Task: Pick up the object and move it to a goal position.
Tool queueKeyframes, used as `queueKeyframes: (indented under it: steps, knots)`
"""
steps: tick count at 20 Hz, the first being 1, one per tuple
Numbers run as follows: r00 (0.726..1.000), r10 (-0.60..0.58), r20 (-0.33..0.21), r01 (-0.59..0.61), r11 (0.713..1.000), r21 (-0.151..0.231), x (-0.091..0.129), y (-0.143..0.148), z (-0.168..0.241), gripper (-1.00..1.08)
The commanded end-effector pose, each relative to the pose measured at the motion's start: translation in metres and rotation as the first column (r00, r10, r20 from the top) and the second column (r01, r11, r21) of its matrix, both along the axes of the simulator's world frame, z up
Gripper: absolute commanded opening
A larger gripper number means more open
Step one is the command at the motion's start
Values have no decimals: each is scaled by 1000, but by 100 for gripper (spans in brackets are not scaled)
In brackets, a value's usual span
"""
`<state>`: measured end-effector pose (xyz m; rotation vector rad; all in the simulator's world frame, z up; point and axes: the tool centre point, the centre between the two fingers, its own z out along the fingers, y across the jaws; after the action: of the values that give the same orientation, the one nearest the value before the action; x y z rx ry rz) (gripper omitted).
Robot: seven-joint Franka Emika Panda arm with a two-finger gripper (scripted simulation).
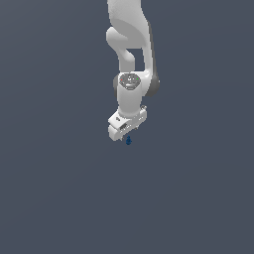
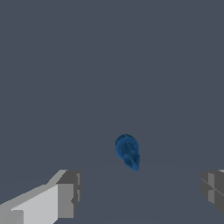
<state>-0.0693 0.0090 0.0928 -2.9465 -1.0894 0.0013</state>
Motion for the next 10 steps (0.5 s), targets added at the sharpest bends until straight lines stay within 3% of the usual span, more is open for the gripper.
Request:
queueKeyframes:
  steps: [1, 10]
  knots:
    - [1000, 0, 0, 0, 1000, 0, 0, 0, 0, 100]
    - [1000, 4, 1, -4, 1000, 0, -1, 0, -32, 100]
